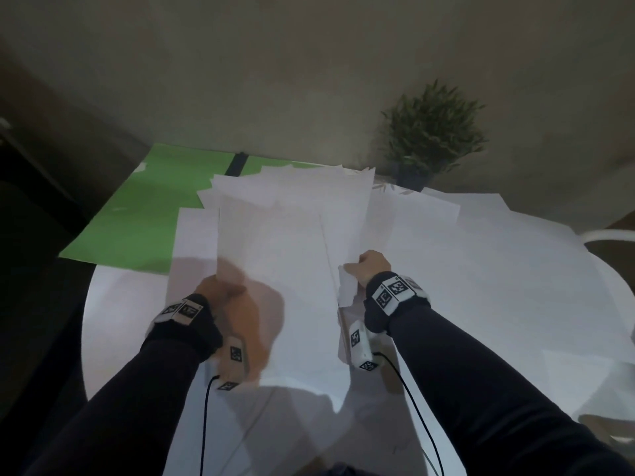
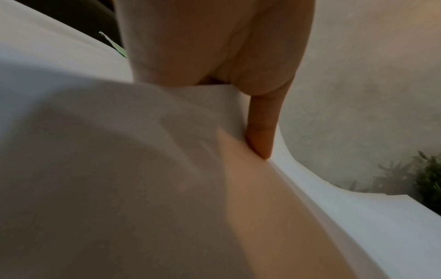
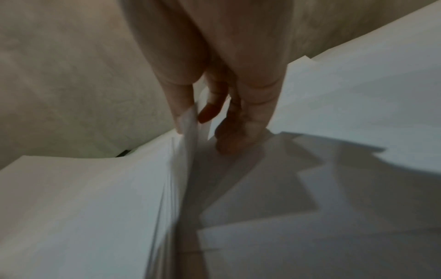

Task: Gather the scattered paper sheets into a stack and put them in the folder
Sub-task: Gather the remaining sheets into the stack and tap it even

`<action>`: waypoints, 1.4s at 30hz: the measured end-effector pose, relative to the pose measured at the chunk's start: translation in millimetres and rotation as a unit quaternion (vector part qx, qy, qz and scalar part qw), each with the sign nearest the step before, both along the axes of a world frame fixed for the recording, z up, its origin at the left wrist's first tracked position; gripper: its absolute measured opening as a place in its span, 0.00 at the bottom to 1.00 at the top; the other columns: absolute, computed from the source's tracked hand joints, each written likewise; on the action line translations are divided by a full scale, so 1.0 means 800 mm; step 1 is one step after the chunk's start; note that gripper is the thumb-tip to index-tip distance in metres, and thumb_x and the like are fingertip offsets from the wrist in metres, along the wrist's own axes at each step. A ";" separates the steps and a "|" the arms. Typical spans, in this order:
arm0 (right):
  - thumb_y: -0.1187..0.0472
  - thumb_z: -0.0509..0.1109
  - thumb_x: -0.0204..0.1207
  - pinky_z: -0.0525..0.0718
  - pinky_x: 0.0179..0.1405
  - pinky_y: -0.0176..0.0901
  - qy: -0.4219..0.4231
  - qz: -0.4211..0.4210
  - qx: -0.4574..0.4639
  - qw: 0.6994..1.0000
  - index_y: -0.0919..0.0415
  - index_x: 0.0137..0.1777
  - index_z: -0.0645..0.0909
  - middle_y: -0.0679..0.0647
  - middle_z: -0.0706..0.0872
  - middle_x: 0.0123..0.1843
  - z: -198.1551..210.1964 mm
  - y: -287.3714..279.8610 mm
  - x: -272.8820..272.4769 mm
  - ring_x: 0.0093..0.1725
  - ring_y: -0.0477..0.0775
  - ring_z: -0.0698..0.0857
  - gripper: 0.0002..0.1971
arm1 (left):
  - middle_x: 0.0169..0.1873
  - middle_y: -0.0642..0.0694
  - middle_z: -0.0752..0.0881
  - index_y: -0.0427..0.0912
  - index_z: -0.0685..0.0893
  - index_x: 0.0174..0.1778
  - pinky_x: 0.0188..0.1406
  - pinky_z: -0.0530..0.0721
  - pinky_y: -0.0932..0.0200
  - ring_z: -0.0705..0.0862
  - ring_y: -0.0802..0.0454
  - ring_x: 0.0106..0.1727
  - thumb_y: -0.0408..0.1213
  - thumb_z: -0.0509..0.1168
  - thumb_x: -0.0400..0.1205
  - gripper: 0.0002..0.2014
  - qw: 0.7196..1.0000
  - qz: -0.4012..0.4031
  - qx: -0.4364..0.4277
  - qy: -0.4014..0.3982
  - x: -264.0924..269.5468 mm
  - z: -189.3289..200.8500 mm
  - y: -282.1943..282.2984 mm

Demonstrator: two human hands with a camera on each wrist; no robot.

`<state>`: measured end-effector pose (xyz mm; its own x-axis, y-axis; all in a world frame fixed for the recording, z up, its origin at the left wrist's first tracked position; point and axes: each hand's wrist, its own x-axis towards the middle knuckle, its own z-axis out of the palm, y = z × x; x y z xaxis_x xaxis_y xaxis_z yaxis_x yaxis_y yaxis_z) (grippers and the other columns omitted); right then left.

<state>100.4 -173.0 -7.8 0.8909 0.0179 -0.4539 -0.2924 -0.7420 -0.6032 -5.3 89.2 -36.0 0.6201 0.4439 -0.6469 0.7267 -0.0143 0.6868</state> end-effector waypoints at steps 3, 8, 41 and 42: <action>0.66 0.69 0.76 0.76 0.53 0.39 -0.059 -0.016 -0.005 0.998 0.68 0.62 0.77 0.64 0.82 0.61 0.007 -0.003 0.004 0.62 0.61 0.81 0.16 | 0.49 0.29 0.85 0.26 0.81 0.57 0.64 0.78 0.32 0.83 0.30 0.53 0.28 0.71 0.73 0.17 0.999 0.006 -0.043 0.000 -0.003 -0.003 0.004; 0.67 0.61 0.83 0.77 0.62 0.46 -0.269 -0.030 0.008 0.963 0.68 0.67 0.78 0.68 0.84 0.62 0.068 -0.006 0.020 0.62 0.65 0.82 0.15 | 0.56 0.26 0.84 0.23 0.82 0.53 0.63 0.79 0.41 0.84 0.33 0.51 0.27 0.69 0.76 0.13 0.998 0.042 -0.049 -0.015 0.002 -0.005 0.006; 0.55 0.65 0.73 0.70 0.67 0.53 -0.004 -0.125 -0.209 0.970 0.56 0.61 0.78 0.57 0.75 0.66 0.004 -0.075 -0.030 0.67 0.64 0.72 0.17 | 0.47 0.31 0.86 0.24 0.83 0.54 0.51 0.81 0.50 0.83 0.39 0.46 0.33 0.75 0.73 0.18 1.000 -0.001 0.018 -0.019 0.002 0.000 -0.018; 0.52 0.66 0.70 0.69 0.68 0.56 0.016 -0.161 -0.223 0.961 0.57 0.63 0.74 0.59 0.71 0.68 -0.001 -0.077 -0.028 0.68 0.65 0.68 0.21 | 0.47 0.31 0.86 0.25 0.83 0.54 0.51 0.81 0.51 0.83 0.39 0.46 0.33 0.74 0.73 0.18 1.000 -0.002 0.022 -0.018 0.002 0.000 -0.018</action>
